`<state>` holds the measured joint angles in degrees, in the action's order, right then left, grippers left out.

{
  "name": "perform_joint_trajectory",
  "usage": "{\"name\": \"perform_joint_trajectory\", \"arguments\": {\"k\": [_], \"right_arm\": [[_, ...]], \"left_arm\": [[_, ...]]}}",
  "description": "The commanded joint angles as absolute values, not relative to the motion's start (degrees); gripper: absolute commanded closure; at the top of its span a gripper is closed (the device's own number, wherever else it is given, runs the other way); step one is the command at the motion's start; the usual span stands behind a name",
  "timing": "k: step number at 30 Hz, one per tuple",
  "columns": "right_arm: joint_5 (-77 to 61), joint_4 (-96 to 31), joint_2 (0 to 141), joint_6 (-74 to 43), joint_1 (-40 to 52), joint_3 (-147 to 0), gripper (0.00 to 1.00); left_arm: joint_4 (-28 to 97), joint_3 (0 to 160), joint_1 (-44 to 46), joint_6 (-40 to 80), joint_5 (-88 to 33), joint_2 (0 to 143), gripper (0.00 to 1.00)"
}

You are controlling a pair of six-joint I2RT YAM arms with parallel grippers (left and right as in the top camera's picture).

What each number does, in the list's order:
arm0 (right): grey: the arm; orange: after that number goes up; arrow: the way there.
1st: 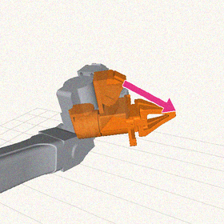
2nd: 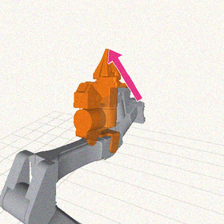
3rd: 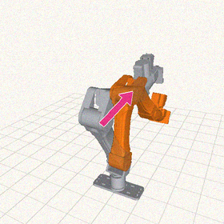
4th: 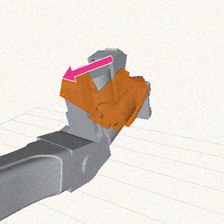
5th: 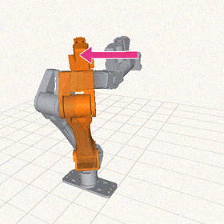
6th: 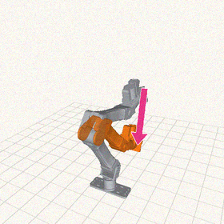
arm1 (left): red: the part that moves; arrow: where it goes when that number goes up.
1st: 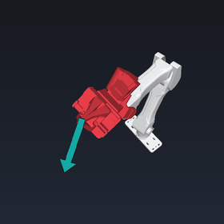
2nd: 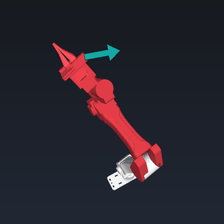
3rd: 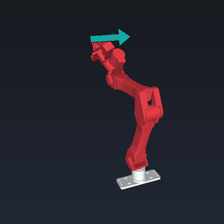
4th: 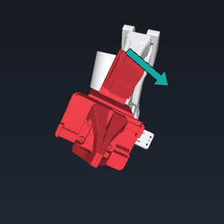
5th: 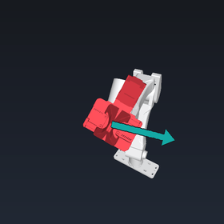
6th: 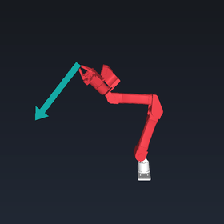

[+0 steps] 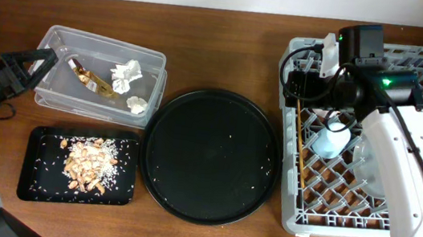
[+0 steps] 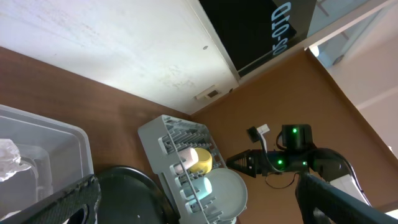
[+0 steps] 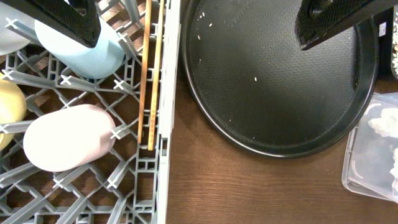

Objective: Sort waste into correct bins and load items into the dishwasher rack

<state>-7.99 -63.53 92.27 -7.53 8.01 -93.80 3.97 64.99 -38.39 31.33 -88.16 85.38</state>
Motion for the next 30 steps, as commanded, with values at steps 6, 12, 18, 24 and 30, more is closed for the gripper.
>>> {"name": "perform_joint_trajectory", "arguments": {"k": [6, 12, 18, 24, 30], "right_arm": [[-8.32, -63.70, 92.25, -7.57, 7.75, -94.08, 0.02], [-8.32, -63.70, 92.25, -7.57, 7.75, -94.08, 0.02], [-8.32, -63.70, 90.59, -7.60, 7.97, -93.97, 0.02], [-8.32, -63.70, 78.06, -7.57, 7.97, -93.97, 0.02], [-4.16, -61.21, 59.11, -6.26, 7.94, -93.97, 0.02]], "left_arm": [[3.86, 65.08, -38.52, 31.64, -89.17, 84.79, 0.01], [3.86, 65.08, -38.52, 31.64, -89.17, 84.79, 0.01], [3.86, 65.08, -38.52, 31.62, -89.17, 84.79, 0.01], [3.88, 65.08, -38.52, 31.64, -89.17, 84.79, 0.01], [3.88, 65.08, -38.52, 31.64, -89.17, 84.79, 0.01]]}}
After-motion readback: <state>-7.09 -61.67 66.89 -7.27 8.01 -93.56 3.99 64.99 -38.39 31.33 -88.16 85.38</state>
